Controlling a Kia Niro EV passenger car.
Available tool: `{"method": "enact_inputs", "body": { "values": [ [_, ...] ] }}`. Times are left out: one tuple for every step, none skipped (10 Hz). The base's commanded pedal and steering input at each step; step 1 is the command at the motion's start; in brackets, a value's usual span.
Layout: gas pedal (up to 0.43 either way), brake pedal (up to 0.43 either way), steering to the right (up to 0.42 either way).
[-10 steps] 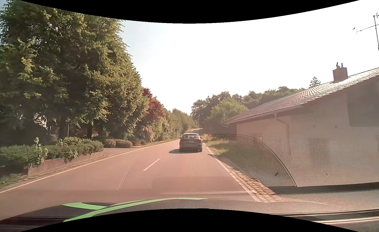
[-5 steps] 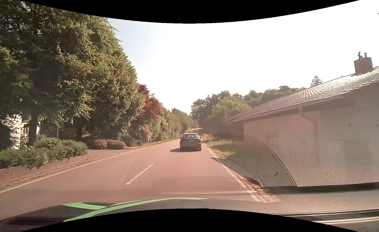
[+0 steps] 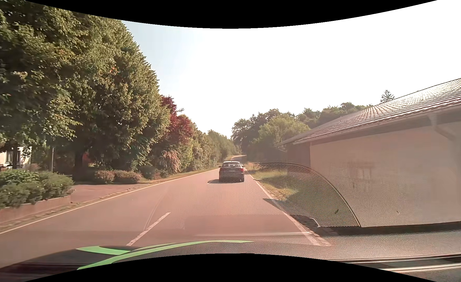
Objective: Follow the waypoints while adhering to traffic rules and regulations
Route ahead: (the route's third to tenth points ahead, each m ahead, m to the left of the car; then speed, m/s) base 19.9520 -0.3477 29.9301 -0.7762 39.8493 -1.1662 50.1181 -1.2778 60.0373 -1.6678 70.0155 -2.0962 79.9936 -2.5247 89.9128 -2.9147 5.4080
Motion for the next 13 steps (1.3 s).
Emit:
{"method": "enact_inputs", "body": {
  "values": [
    [0.287,0.0,0.004],
    [0.299,0.0,0.004],
    [0.299,0.0,0.005],
    [0.299,0.0,0.006],
    [0.299,0.0,0.007],
    [0.299,0.0,0.007],
    [0.299,0.0,0.008],
    [0.299,0.0,0.008],
    [0.299,0.0,0.009],
    [0.299,0.0,0.01],
    [0.299,0.0,0.01],
    [0.299,0.0,0.01],
    [0.299,0.0,0.011]
  ]
}}
